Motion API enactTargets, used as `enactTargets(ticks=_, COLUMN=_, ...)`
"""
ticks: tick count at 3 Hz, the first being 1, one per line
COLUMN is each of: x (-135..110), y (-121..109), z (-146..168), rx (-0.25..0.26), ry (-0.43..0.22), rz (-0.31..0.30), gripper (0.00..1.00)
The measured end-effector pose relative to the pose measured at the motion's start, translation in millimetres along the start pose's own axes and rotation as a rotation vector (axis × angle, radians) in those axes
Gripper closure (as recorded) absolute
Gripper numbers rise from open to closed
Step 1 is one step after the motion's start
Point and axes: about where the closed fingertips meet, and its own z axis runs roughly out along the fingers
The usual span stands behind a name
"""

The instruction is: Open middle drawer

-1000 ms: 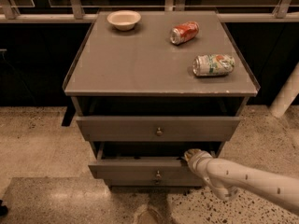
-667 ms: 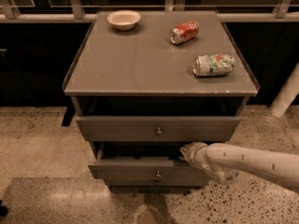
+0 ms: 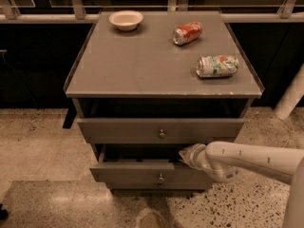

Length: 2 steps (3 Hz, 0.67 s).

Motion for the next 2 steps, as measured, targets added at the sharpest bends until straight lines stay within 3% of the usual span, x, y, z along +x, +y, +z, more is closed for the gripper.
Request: enactTargets(ticks=2, x=3, y=15, z=23, rx=-0.052, ry=0.001, rz=0.019, gripper=1.00)
